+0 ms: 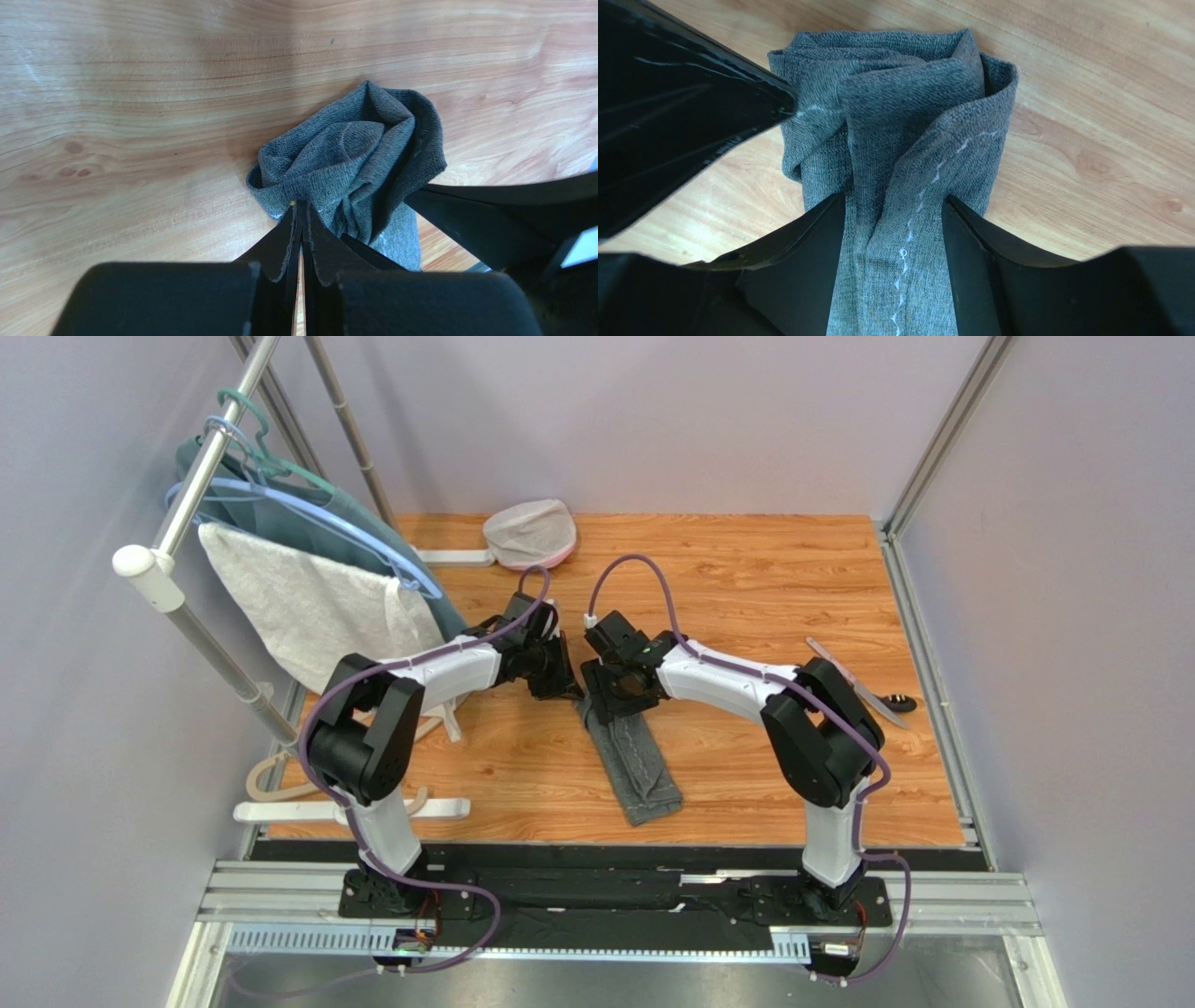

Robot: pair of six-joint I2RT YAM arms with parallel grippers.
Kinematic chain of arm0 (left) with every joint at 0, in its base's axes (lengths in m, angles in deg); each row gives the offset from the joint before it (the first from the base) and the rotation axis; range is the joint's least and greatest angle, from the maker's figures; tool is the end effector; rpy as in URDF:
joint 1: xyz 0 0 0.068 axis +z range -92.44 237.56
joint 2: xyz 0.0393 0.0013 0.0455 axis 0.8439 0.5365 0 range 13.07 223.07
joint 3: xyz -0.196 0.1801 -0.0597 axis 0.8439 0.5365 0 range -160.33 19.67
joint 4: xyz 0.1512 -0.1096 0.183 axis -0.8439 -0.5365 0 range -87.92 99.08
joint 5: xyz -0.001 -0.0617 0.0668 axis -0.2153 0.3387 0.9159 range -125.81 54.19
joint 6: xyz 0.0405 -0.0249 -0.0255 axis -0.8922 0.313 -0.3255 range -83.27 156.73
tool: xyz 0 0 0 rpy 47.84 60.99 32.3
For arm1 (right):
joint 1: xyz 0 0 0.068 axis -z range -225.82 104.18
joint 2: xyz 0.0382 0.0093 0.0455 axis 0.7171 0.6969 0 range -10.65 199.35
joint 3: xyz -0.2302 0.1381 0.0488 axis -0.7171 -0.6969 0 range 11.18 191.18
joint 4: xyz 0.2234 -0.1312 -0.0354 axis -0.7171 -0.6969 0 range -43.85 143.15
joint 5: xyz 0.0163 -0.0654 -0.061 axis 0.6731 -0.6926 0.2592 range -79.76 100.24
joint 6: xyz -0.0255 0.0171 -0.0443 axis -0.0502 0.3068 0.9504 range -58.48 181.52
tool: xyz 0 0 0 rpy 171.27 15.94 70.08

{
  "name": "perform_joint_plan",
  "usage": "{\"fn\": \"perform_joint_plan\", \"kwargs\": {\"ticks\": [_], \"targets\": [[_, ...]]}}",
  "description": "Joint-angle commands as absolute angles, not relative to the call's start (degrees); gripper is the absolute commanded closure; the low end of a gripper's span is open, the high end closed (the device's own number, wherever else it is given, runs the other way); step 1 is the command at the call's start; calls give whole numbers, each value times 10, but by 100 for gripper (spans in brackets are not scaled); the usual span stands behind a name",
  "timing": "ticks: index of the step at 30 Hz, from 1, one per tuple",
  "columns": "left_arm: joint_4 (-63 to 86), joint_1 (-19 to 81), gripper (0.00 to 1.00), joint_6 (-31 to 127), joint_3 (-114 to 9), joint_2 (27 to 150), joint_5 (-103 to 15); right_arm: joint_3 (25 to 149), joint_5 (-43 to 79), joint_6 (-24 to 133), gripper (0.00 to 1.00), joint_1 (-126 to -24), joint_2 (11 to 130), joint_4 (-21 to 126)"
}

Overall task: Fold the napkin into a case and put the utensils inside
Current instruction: Stuff the top corner of the smaller-rectangle-folded napkin into the folded napkin.

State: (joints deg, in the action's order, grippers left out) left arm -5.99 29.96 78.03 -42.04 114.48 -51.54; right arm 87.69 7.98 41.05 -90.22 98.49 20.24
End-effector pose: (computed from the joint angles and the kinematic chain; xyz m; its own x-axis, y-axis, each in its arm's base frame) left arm 0.3159 -0.1761 0.1735 -0.9296 -0.2310 -0.2871 -0.0388 0.8361 -0.5471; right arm 0.2801 0.2722 0.1816 -0.8497 -0.3429 -0.4006 -0.4166 0.9023 0.1112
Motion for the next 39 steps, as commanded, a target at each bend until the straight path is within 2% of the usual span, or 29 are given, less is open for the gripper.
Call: {"fn": "perform_joint_plan", "kwargs": {"ticks": [1,4,7,15,18,19,21,22,23,34,39], "targets": [[-39,300,96,783,-444,1158,-530,917,14,427,44,-921,998,190],[-32,300,96,787,-441,1162,-535,932,-10,425,47,-927,1014,177],[-33,300,96,787,-439,1161,-530,941,-49,427,54,-933,1025,166],[-26,300,96,792,-439,1168,-534,947,-93,421,62,-943,1049,159],[-26,300,96,793,-440,1172,-535,956,-105,419,72,-943,1048,149],[-25,300,96,794,-441,1172,-536,954,-105,420,81,-943,1044,149],[-25,300,96,794,-443,1174,-537,951,-101,418,88,-943,1030,150],[-24,300,96,794,-443,1175,-536,950,-96,419,96,-942,1025,149],[-23,300,96,794,-444,1177,-536,949,-92,418,100,-942,1018,147],[-23,297,95,784,-446,1171,-537,908,-30,405,100,-918,944,146],[-48,297,81,769,-452,1117,-516,882,14,401,100,-890,923,168]]}}
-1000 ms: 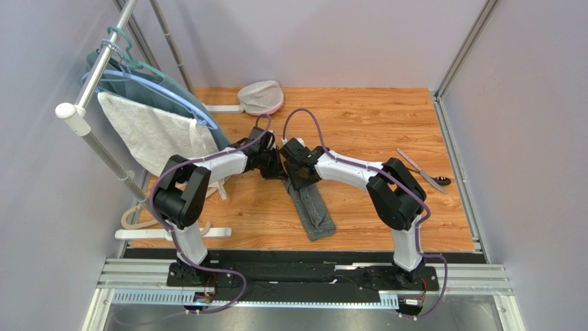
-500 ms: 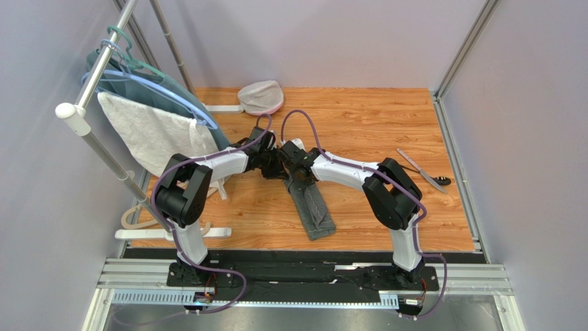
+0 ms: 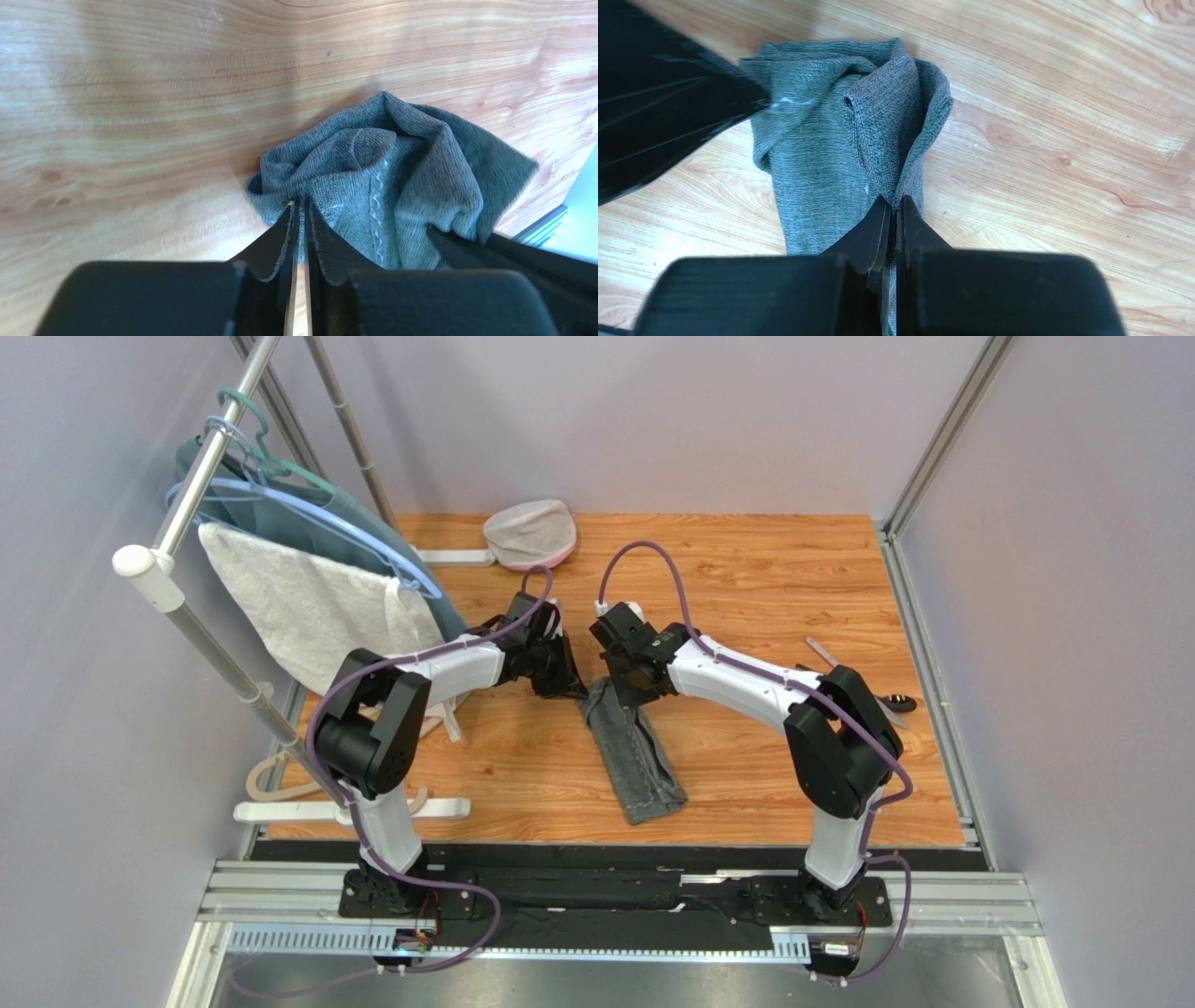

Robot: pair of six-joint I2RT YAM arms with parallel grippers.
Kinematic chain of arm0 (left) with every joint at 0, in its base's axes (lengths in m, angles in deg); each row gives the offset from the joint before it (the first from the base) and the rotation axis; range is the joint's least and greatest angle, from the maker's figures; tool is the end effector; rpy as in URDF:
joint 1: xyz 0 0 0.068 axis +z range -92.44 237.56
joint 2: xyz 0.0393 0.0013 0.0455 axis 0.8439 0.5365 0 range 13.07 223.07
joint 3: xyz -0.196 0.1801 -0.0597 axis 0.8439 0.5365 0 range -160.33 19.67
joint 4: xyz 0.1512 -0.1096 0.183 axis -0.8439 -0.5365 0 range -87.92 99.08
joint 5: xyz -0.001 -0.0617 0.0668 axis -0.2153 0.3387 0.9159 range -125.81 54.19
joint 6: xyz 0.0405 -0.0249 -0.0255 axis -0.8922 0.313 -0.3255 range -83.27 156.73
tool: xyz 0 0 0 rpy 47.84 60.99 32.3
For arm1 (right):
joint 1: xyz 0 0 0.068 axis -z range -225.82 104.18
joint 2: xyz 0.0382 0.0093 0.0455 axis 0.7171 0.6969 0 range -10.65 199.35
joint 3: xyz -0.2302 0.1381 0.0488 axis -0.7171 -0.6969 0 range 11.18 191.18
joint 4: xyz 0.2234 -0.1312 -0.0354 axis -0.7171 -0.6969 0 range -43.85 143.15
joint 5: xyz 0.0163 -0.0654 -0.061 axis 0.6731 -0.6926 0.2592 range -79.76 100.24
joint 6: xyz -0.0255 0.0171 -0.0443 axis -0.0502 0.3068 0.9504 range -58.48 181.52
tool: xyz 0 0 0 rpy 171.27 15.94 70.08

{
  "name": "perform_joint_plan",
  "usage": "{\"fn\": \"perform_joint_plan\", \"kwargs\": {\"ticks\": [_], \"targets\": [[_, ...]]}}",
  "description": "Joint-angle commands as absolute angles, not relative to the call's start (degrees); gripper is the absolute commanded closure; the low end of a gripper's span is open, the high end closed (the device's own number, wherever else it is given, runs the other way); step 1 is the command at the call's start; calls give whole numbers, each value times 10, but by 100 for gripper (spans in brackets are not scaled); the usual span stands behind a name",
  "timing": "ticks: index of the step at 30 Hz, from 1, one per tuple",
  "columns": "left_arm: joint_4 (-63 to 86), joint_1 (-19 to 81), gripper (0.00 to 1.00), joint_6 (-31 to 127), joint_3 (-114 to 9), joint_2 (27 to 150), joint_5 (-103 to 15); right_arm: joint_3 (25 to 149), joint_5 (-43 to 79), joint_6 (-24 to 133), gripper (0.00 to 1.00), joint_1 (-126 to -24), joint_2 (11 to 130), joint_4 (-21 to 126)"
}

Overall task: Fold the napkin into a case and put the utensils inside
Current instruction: Stuff the top corner of the smaller-rectangle-folded napkin into the folded napkin.

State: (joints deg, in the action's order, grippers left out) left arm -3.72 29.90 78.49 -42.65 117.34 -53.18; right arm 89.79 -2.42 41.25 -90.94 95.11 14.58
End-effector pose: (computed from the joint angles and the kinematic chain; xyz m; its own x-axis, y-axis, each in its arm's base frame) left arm 0.3225 -0.1811 0.1620 -0.9363 -0.2270 -0.2681 -0.0375 0.8234 -0.5663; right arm 0.2750 0.2649 0.2101 -0.8208 -0.3452 -0.4550 -0.3660 0.9295 -0.0449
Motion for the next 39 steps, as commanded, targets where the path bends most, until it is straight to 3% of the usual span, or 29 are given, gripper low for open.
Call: {"fn": "perform_joint_plan", "kwargs": {"ticks": [1,7,16,27,39], "targets": [[-50,297,81,770,-451,1110,-515,880,21,401,100,-886,921,174],[-13,281,88,807,-423,1100,-568,872,45,394,100,-875,915,184],[9,242,96,821,-455,1202,-583,865,62,376,100,-869,897,186],[23,241,97,824,-463,1255,-552,859,95,295,100,-867,885,195],[30,239,97,815,-451,1220,-552,748,117,98,100,-856,886,343]]}}
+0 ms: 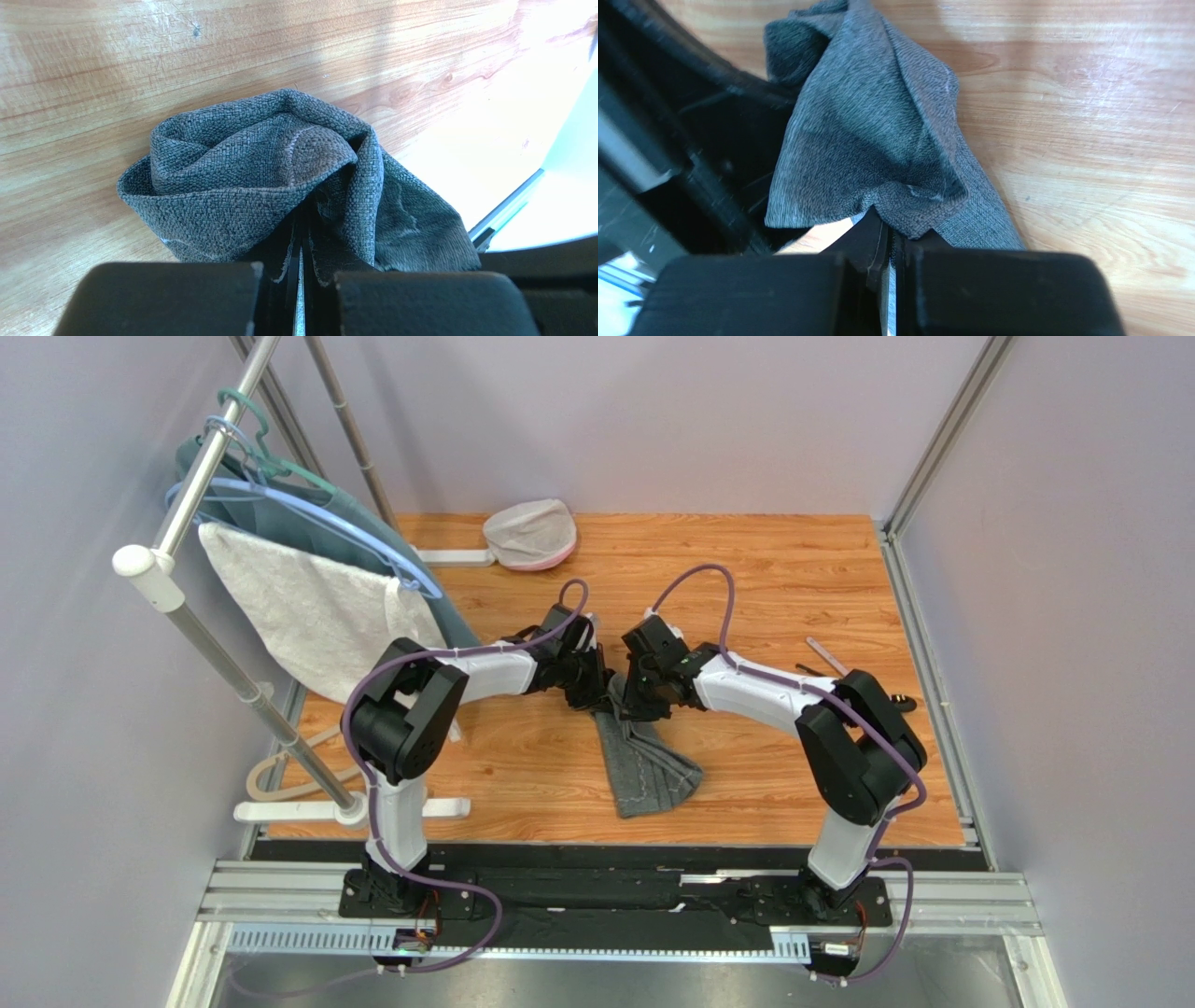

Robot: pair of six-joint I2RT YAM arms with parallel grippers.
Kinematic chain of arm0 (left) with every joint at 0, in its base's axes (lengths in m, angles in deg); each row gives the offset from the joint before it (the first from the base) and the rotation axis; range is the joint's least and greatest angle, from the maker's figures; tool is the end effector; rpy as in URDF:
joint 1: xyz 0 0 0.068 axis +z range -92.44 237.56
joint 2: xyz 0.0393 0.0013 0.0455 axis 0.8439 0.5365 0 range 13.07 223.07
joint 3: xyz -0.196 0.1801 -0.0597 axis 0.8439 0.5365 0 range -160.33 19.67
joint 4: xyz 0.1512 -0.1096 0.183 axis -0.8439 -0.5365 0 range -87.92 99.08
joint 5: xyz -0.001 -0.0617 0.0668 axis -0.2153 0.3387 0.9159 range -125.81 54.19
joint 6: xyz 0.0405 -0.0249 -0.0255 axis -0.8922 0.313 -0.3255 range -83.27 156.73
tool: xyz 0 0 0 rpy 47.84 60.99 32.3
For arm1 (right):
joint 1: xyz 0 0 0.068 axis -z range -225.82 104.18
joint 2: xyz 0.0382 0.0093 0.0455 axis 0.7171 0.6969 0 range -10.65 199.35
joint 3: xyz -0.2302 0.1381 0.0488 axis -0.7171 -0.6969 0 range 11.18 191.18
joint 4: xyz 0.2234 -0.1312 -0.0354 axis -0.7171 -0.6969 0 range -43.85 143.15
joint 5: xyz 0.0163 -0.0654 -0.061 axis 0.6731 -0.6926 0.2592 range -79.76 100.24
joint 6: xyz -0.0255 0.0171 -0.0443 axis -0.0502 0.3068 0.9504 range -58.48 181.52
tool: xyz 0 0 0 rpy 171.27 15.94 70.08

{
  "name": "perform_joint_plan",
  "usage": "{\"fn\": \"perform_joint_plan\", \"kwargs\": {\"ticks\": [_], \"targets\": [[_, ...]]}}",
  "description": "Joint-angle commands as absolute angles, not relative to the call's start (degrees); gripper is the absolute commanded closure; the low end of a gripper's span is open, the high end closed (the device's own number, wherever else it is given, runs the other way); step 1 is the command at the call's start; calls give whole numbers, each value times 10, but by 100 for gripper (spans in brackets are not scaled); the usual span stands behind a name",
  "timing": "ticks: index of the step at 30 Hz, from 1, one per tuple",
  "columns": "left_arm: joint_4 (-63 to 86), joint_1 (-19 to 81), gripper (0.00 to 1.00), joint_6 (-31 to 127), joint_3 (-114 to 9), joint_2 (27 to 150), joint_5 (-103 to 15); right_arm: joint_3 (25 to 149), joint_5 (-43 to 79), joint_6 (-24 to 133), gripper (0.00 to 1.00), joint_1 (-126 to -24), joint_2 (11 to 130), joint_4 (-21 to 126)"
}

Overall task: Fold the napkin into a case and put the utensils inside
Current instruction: Stuff the top corner of the smaller-rectangle-folded napkin into the folded napkin.

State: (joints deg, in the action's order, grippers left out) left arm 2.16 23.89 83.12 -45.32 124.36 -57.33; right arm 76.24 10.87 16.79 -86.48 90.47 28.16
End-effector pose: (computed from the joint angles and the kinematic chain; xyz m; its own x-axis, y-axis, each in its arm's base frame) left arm 0.3195 -0.2286 0.1380 -0.9656 -0.1662 -0.2002 -0.0009 0.7715 -0.6362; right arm 0.2709 0.2330 0.1809 -0.9329 0.1264 -0.3372 0.0014 0.9377 0.3475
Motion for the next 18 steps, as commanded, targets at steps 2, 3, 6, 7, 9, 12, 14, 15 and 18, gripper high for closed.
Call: {"fn": "perform_joint_plan", "kwargs": {"ticks": [2,3,6,7,9,12,14,15,18], "targets": [[15,239,95,807,-448,1204,-551,739,130,96,100,-848,883,355],[11,239,94,800,-448,1199,-551,738,129,98,100,-842,881,354],[-19,238,87,780,-445,1156,-553,731,133,102,100,-828,873,354],[-25,239,87,777,-445,1149,-551,731,134,104,100,-826,873,353],[-38,238,86,769,-440,1124,-544,730,137,104,100,-821,873,354],[-60,238,90,760,-425,1094,-515,733,145,98,100,-820,875,353],[-68,239,93,756,-412,1076,-488,734,150,91,100,-820,876,354],[-65,238,93,755,-406,1072,-480,735,151,88,100,-820,877,353],[-62,241,94,752,-399,1073,-455,739,154,76,100,-820,881,352]]}}
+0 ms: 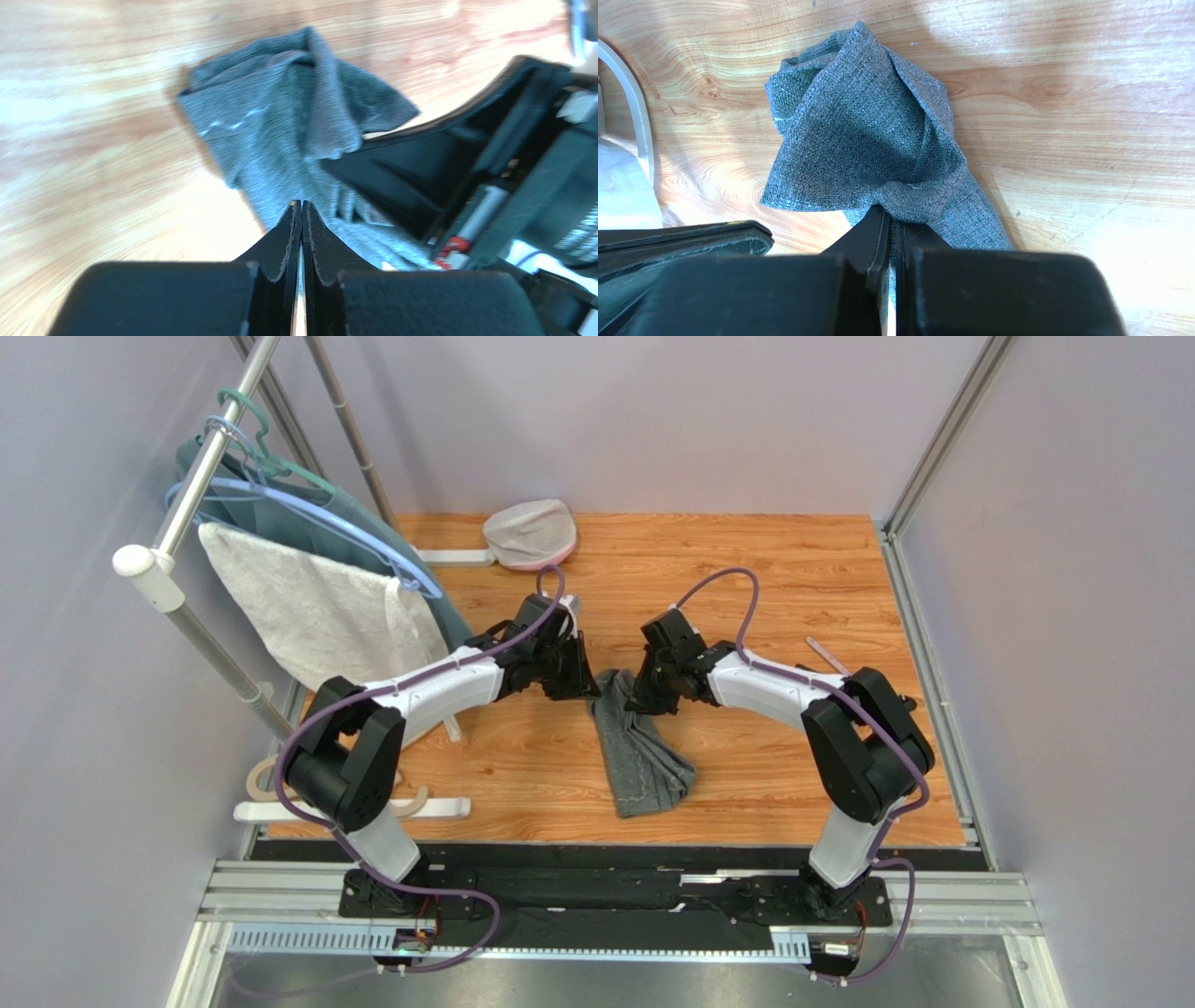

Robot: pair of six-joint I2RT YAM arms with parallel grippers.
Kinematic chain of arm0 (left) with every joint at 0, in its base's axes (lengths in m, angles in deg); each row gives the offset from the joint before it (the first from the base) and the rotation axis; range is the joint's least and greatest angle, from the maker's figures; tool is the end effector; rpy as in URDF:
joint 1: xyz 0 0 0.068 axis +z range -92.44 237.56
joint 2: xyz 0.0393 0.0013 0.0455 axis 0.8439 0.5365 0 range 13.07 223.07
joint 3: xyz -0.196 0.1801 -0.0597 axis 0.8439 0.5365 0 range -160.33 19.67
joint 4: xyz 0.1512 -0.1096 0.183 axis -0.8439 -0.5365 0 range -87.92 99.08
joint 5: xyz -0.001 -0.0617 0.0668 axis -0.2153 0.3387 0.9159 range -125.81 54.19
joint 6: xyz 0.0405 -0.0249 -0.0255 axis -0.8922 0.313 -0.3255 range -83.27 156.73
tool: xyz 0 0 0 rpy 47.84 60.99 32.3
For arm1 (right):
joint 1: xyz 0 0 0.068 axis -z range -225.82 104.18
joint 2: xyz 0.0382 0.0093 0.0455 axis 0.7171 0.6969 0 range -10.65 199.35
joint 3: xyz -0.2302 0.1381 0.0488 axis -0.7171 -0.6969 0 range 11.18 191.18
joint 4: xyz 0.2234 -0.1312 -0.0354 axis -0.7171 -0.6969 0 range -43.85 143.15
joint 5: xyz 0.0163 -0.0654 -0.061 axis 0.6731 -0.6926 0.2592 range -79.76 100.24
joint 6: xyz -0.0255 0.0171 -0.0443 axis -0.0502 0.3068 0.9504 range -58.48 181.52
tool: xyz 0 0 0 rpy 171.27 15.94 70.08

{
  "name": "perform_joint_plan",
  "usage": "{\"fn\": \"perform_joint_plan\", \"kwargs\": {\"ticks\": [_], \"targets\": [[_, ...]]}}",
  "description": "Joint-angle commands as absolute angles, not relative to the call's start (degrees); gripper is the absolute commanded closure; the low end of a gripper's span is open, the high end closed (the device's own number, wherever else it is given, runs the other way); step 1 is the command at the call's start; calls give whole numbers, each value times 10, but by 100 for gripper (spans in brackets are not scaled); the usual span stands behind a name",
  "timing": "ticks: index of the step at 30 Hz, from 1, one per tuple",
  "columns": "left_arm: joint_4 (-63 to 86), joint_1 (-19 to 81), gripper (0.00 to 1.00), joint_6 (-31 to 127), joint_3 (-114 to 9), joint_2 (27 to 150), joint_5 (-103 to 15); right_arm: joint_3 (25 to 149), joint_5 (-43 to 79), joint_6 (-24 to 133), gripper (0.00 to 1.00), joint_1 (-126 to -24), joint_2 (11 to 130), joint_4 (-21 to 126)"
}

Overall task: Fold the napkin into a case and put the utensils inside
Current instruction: Stuff the top corner of the smaller-rectangle-folded napkin into the folded napkin.

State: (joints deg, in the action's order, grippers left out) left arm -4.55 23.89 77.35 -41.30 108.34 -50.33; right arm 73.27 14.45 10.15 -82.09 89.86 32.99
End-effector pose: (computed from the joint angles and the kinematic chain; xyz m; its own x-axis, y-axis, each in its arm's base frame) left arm 0.2889 -0.2033 0.2074 -0.9094 -0.1516 -0.3873 0.1112 0.8088 -0.5775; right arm 0.2843 0.2117 0.1744 -0.9145 0.2953 -0.2766 0.1499 0.8822 0.4464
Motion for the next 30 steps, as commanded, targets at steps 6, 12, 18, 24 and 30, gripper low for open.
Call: {"fn": "perform_joint_plan", "kwargs": {"ticks": [6,12,18,24,30], "targets": [[-62,249,96,743,-435,1154,-435,739,160,33,100,-821,885,350],[-17,236,97,756,-429,1193,-460,741,167,-16,100,-821,895,351],[4,234,97,767,-415,1193,-478,745,146,-90,100,-825,905,348],[12,234,97,766,-407,1183,-483,780,117,-137,100,-831,945,316],[20,235,97,738,-403,1187,-496,822,105,-143,100,-840,977,280]]}}
